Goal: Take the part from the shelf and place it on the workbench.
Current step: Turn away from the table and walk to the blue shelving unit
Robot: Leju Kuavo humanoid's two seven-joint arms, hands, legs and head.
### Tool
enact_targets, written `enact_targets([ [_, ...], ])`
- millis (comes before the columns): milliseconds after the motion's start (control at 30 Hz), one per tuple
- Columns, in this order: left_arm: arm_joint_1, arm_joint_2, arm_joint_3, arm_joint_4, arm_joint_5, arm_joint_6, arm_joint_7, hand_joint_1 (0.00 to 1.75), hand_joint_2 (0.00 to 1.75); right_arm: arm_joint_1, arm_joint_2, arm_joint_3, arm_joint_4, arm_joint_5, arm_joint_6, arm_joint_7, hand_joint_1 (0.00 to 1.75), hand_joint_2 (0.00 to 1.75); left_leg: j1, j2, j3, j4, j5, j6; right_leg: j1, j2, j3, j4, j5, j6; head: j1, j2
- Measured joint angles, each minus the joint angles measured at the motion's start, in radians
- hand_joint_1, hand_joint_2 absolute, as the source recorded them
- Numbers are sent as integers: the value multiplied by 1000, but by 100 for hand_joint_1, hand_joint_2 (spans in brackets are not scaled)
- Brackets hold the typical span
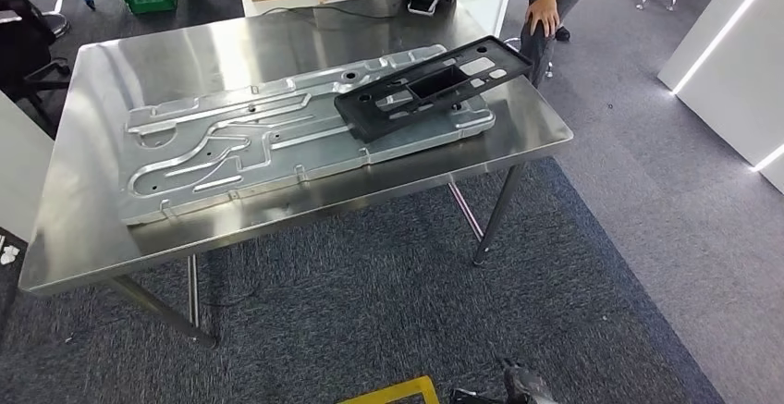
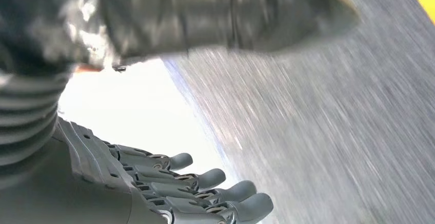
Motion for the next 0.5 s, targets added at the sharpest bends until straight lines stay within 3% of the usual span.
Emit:
enact_targets([
  [67,-3,-3,0,0,0,0,6,0,175,2,7,-21,56,-12,25,11,0,175,4,-13,-16,-6,23,18,-4,31,-10,21,-31,16,0,0],
  [133,-11,-6,-1,0,0,-1,12,0,175,7,13,-42,97,-29,65,27,0,175,6,-27,-42,-7,48,31,-7,83,-37,109,-126,26,0,0],
  [167,-15,-7,-2,0,0,-1,14,0,175,11,16,-53,114,-37,84,35,0,175,6,-37,-57,-6,60,34,-8,97,-51,171,-174,27,0,0],
  [200,-17,-8,-2,0,0,-1,15,0,175,15,18,-63,128,-42,97,41,0,175,6,-49,-73,-5,72,34,-9,102,-60,226,-204,28,0,0],
  [233,-19,-9,-3,0,0,-2,15,0,175,18,19,-70,138,-44,102,43,0,175,6,-60,-90,-2,84,32,-10,104,-57,259,-209,28,0,0],
  [267,-20,-10,-3,0,0,-2,15,0,175,19,22,-76,147,-46,106,44,0,175,7,-71,-107,1,95,28,-11,106,-38,259,-193,28,0,0],
  [333,-21,-11,-3,0,0,-2,16,0,175,18,25,-85,158,-47,109,45,0,175,9,-93,-138,10,115,20,-15,124,51,157,-140,23,0,0],
  [400,-26,-12,-4,0,1,-2,19,0,175,18,29,-95,170,-52,121,52,0,175,9,-114,-160,19,132,8,-16,169,143,20,-133,15,0,0],
  [433,-28,-12,-4,0,2,-2,21,0,175,18,31,-100,176,-59,135,61,0,175,10,-125,-166,20,141,2,-15,184,164,-19,-141,12,0,0],
  [500,-30,-12,-4,0,7,-1,30,0,175,19,36,-110,186,-72,169,85,0,175,11,-146,-172,14,160,-13,-11,175,164,-35,-140,5,1,0],
])
